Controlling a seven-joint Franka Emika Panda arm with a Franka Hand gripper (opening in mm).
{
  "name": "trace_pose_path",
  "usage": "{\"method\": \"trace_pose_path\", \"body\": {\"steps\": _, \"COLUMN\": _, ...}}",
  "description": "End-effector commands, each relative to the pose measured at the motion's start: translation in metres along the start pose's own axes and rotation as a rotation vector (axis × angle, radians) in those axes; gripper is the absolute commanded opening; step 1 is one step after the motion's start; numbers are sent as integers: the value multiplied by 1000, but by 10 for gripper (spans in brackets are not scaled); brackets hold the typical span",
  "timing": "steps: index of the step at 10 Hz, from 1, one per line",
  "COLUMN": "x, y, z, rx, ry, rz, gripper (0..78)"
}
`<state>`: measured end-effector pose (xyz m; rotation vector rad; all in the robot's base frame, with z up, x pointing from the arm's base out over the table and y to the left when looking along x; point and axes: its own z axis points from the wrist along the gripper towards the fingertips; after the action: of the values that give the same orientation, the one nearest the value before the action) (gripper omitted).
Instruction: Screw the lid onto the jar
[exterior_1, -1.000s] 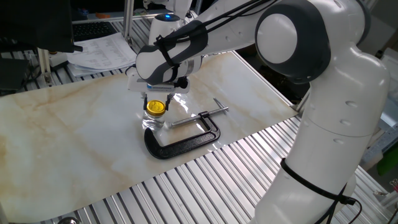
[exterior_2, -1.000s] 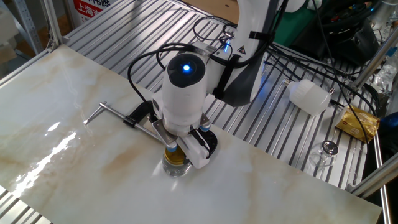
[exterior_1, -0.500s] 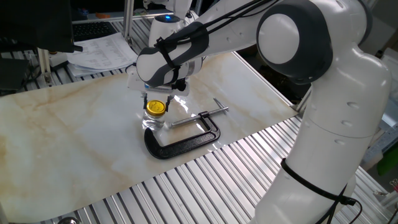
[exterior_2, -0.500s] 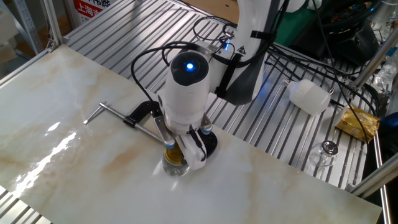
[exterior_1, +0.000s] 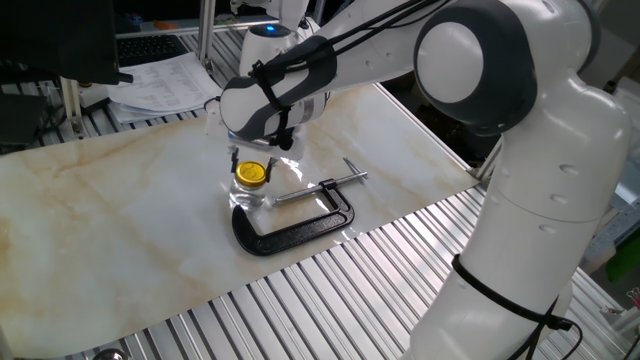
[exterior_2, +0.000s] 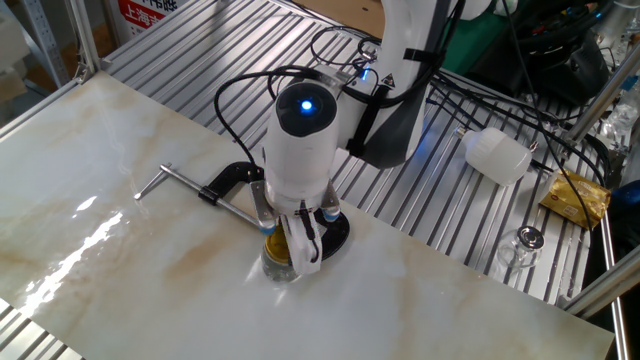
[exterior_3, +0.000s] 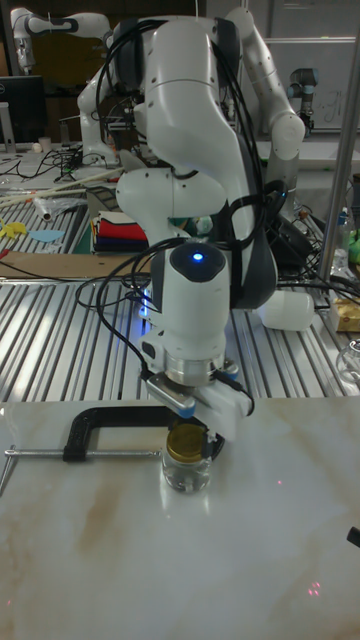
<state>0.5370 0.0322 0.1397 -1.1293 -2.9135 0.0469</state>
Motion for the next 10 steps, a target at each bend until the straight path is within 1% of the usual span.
{"method": "trace_pose_path", "body": {"steps": 1, "x": 0, "y": 0, "z": -2, "rx": -11, "ry": 5, "rz": 431, "gripper": 11}}
{"method": "trace_pose_path", "body": {"steps": 2, "x": 0, "y": 0, "z": -2, "rx": -16, "ry": 3, "rz": 480, "gripper": 11}}
{"method": "trace_pose_path", "body": {"steps": 3, "x": 0, "y": 0, "z": -2, "rx": -31, "ry": 5, "rz": 591, "gripper": 11}}
{"method": "trace_pose_path", "body": {"steps": 5, "x": 0, "y": 0, "z": -2, "rx": -47, "ry": 8, "rz": 686, "gripper": 11}}
{"method": "trace_pose_path", "body": {"steps": 6, "x": 0, "y": 0, "z": -2, "rx": -59, "ry": 9, "rz": 760, "gripper": 11}}
{"method": "trace_pose_path", "body": {"steps": 7, "x": 0, "y": 0, "z": -2, "rx": -63, "ry": 10, "rz": 787, "gripper": 11}}
{"method": "trace_pose_path", "body": {"steps": 8, "x": 0, "y": 0, "z": -2, "rx": -76, "ry": 10, "rz": 838, "gripper": 11}}
{"method": "trace_pose_path", "body": {"steps": 9, "x": 0, "y": 0, "z": -2, "rx": -87, "ry": 4, "rz": 873, "gripper": 11}}
{"method": "trace_pose_path", "body": {"steps": 10, "x": 0, "y": 0, "z": -2, "rx": -105, "ry": -7, "rz": 918, "gripper": 11}}
